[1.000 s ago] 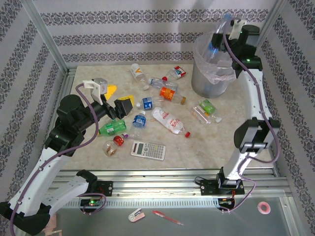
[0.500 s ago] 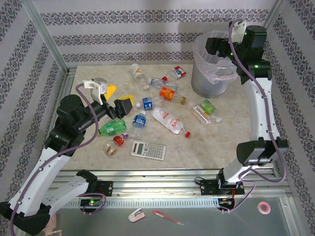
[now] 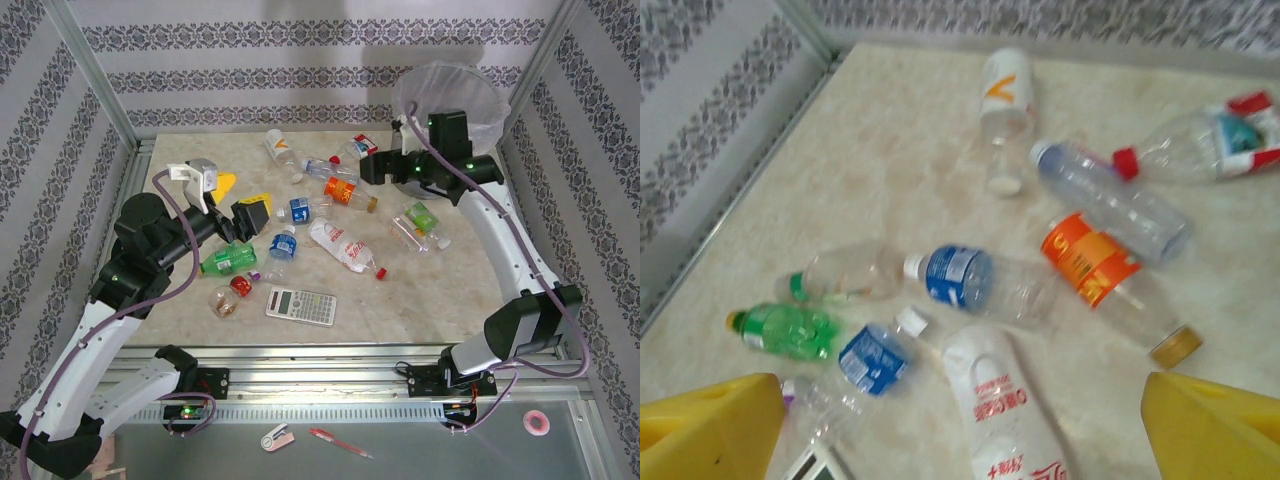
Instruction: Throw the plastic bottles in the bin
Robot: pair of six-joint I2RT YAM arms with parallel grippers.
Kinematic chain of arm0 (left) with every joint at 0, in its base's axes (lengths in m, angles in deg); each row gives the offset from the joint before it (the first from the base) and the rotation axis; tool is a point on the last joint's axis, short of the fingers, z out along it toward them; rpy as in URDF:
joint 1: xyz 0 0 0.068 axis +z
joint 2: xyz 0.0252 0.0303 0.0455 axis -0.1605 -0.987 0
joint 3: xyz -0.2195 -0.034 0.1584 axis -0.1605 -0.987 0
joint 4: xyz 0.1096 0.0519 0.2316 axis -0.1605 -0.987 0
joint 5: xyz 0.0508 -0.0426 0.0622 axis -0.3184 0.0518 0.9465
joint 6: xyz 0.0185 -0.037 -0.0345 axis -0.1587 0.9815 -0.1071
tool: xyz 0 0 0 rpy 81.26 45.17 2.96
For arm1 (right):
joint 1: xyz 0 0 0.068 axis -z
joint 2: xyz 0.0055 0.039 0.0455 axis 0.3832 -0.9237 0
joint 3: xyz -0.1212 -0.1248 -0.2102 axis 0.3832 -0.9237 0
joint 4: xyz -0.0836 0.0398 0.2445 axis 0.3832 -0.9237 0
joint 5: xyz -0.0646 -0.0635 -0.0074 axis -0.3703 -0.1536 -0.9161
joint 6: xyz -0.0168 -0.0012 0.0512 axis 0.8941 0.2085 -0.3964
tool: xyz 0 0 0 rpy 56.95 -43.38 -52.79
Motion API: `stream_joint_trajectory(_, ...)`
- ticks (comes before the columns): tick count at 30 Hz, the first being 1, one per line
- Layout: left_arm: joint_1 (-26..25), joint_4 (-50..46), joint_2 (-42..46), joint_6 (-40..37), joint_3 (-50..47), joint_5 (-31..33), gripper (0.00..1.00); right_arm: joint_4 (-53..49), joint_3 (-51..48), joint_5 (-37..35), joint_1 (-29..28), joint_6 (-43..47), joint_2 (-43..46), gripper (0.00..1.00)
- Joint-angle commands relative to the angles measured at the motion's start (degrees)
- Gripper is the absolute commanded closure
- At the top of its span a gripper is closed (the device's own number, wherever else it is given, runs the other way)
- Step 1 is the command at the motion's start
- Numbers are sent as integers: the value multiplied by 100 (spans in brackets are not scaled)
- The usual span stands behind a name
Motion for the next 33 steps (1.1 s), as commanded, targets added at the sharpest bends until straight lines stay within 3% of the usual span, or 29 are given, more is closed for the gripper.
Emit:
stream_joint_trajectory(1, -82, 66, 131, 69, 65, -80, 0, -104, -304, 302, -92, 130, 247, 8)
stream_joint_trajectory(14, -85, 28, 214, 144, 24, -106, 0, -533, -1164, 763, -146, 389, -556, 7)
stream_joint_trajectory(33, -98, -121, 319, 181, 118, 12, 0, -1214, -1225, -333, -523, 1206, -2087, 7)
